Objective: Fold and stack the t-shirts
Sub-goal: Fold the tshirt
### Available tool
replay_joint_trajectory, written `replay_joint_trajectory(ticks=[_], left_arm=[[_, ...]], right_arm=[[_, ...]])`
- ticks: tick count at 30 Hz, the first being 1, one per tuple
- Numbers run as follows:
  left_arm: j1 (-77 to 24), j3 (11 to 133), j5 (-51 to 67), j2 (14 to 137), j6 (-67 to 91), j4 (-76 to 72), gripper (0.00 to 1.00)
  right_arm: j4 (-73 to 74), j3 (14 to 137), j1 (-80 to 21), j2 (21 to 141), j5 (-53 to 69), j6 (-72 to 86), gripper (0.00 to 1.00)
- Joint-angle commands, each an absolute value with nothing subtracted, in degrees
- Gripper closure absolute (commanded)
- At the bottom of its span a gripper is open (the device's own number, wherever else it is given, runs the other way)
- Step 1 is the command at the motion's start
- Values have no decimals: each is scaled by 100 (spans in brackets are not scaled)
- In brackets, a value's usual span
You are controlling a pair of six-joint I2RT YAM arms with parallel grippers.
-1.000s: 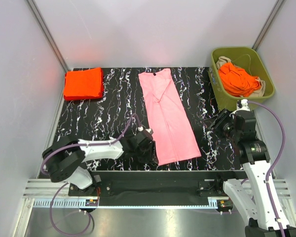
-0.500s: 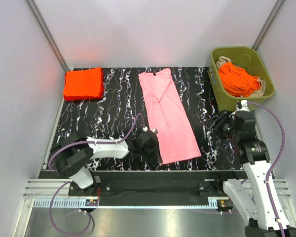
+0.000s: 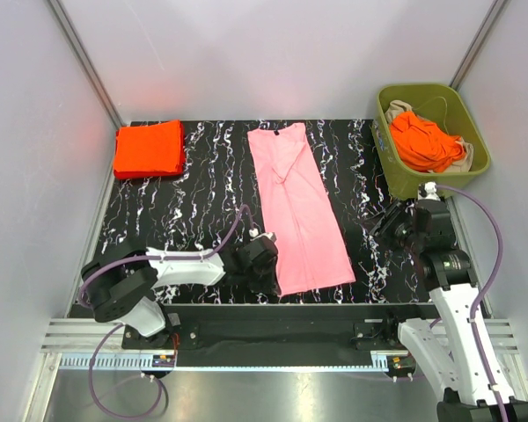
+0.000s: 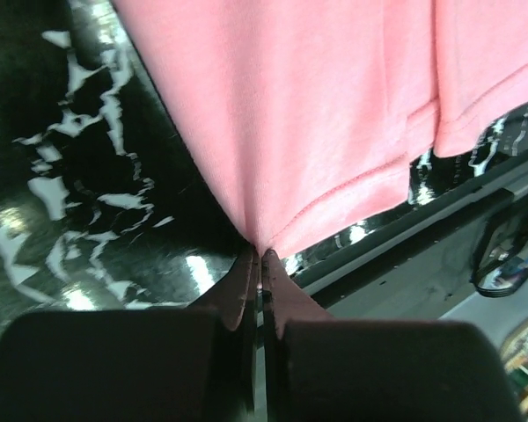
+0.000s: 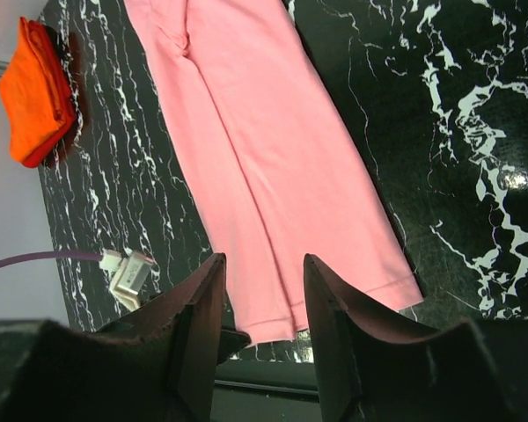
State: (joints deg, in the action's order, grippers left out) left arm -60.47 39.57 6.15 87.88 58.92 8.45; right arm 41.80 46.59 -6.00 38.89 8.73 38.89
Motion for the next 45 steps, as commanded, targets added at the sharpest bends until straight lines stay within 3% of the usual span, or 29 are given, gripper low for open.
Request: replay_joint_trajectory(ticks=[1, 14, 16, 17, 18, 22, 31, 45], left_arm=[[-6082, 3929, 106, 8439, 5616, 1792, 100], [-5915, 3244, -536, 6970, 5563, 3611, 100], [-5915, 3199, -510, 6717, 5599, 3691, 92], [-5924, 3208, -475, 6619, 5616, 3726, 83], [-5924, 3295, -379, 6514, 5608, 3718, 64], [-5976, 3839, -465, 5995, 5328, 3674, 53], [-6047, 4842, -352, 7327, 4922, 3463, 69], [-6311, 5326, -158, 8964, 5062, 3023, 63]], right_arm=[[4008, 4492, -624, 3876, 1133, 3911, 52], [3384, 3305, -659, 4245, 1907, 4087, 53], [3358, 3270, -738, 4350, 1951, 4104, 54], [3349, 3217, -790, 4368, 1951, 4122, 54], [3323, 3191, -826, 4386, 1925, 4148, 54], [3138, 3111, -984, 4447, 1828, 4236, 54], [3032, 3217, -1195, 4510, 1775, 4394, 55], [3199, 3243, -1239, 4210, 1767, 4386, 56]])
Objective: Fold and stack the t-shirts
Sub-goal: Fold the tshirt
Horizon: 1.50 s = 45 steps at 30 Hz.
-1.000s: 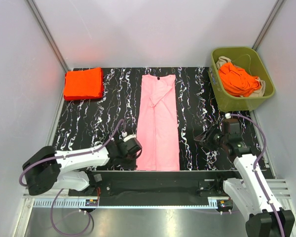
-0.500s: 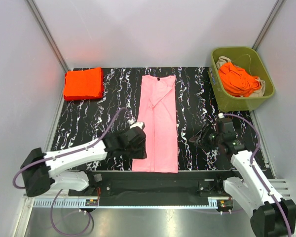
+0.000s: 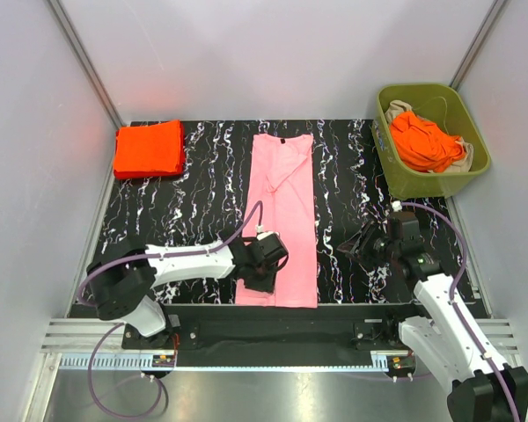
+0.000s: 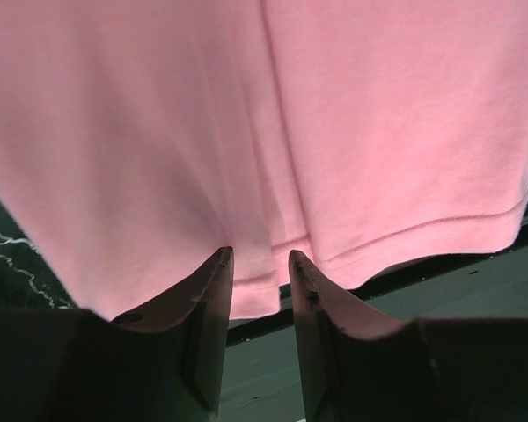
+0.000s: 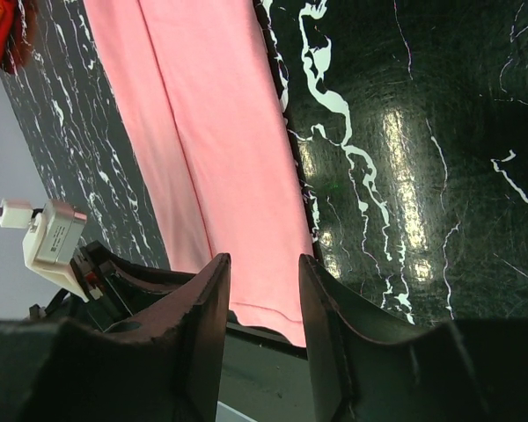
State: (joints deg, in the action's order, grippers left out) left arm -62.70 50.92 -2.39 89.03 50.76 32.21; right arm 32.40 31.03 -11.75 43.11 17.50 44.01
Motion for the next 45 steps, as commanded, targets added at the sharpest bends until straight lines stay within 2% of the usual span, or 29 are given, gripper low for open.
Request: replay_joint_trajectory(ticks=[1, 7, 10, 11, 20, 31, 45], left_arm=[[-6311, 5317, -158, 8982, 5097, 3023, 63], [-6302, 5265, -202, 9044, 5115, 3032, 63], [-6311, 5308, -176, 9114, 5098, 3015, 68], [-6319, 5326, -176, 9132, 5098, 3015, 74], [-6337, 5388, -123, 9237, 5054, 3032, 100], [-6390, 5528, -220, 8939, 5168, 3032, 100], [-6425, 5704, -176, 9211, 5273, 3006, 100]], right_arm=[[3217, 3269, -1239, 4201, 1767, 4377, 56], [3261, 3296, -1239, 4131, 1723, 4333, 56], [3278, 3287, -1239, 4105, 1705, 4315, 56], [3287, 3296, -1239, 4087, 1688, 4315, 56], [3401, 3296, -1239, 3894, 1626, 4316, 56], [3489, 3305, -1239, 3788, 1547, 4298, 56], [3533, 3287, -1239, 3762, 1494, 4271, 55]])
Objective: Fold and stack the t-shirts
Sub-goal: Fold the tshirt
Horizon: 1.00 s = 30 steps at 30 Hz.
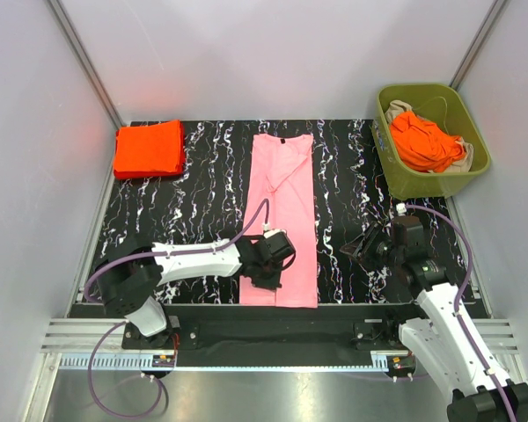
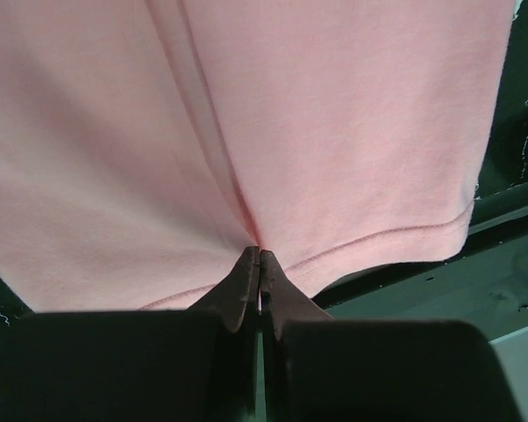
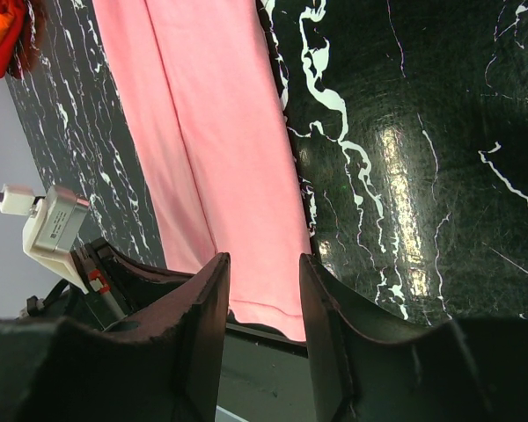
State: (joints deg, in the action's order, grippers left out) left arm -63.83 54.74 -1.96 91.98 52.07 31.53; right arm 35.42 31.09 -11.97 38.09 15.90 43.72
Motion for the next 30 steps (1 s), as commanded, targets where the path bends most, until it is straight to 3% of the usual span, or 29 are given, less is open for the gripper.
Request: replay_joint_trajectory(ticks=[1, 4, 6, 7, 10, 14, 15, 17, 22, 30], left_arm=[[-6425, 5713, -158, 9237, 5282, 2997, 100], [-6425, 5704, -123, 9325, 5335, 2971, 100], [-6425, 5704, -70, 9290, 5379, 2979, 86], [-6425, 5687, -62, 9247, 5370, 2971, 71], [-6425, 5782, -44, 9001, 5248, 3102, 60], [-6241, 6055, -106, 8728, 4931, 3305, 59], [-6092, 6108, -45, 8728, 4800, 3279, 61], [-6003, 6266, 156, 8806, 4703, 3217, 65], [-5880, 6135, 552, 9044, 4676, 2699, 66], [-4984, 5608, 1309, 8982, 4439, 1802, 65]], right_arm=[[3533, 3296, -1239, 3770, 1494, 4271, 55], [3524, 3278, -1239, 3797, 1520, 4245, 55], [3524, 3270, -1239, 3876, 1599, 4228, 55], [3524, 3270, -1231, 3919, 1652, 4219, 55], [3524, 3287, -1239, 4043, 1687, 4227, 55], [3376, 3296, -1274, 4270, 1915, 4298, 71], [3244, 3252, -1335, 4332, 1986, 4385, 88], [3042, 3173, -1467, 4551, 2136, 4491, 100], [3006, 3094, -2520, 5211, 1706, 4763, 100], [2927, 3094, -3374, 6029, 1503, 4921, 100]])
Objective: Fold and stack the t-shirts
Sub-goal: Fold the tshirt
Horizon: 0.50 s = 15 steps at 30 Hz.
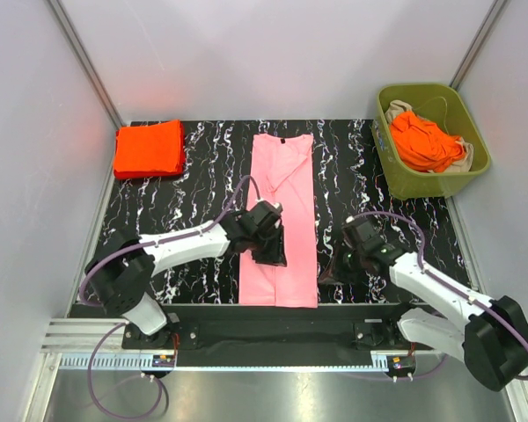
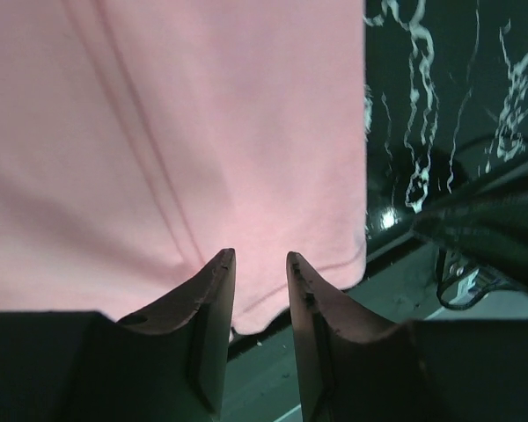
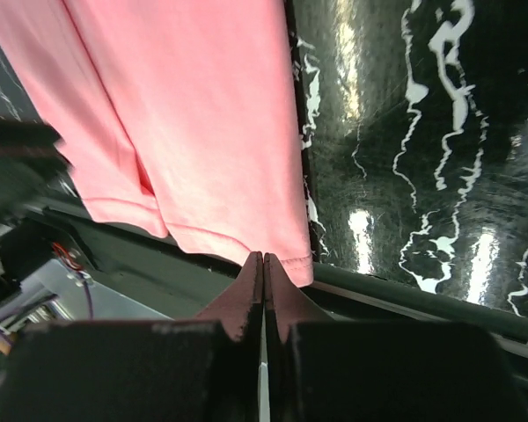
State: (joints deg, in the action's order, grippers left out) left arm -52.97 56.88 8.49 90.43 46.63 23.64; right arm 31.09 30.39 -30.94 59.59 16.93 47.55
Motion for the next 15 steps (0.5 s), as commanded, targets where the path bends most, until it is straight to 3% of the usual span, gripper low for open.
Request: replay_joint_trajectory(ticks=[1, 15], left_arm=[[-4905, 5625, 1379, 9043, 4378, 1767, 65], [-4650, 5502, 1670, 9247, 4184, 1441, 66]], right_arm=[[2927, 3094, -3445, 6151, 1416, 4957, 100], [2733, 3023, -4333, 6943, 677, 5502, 100]])
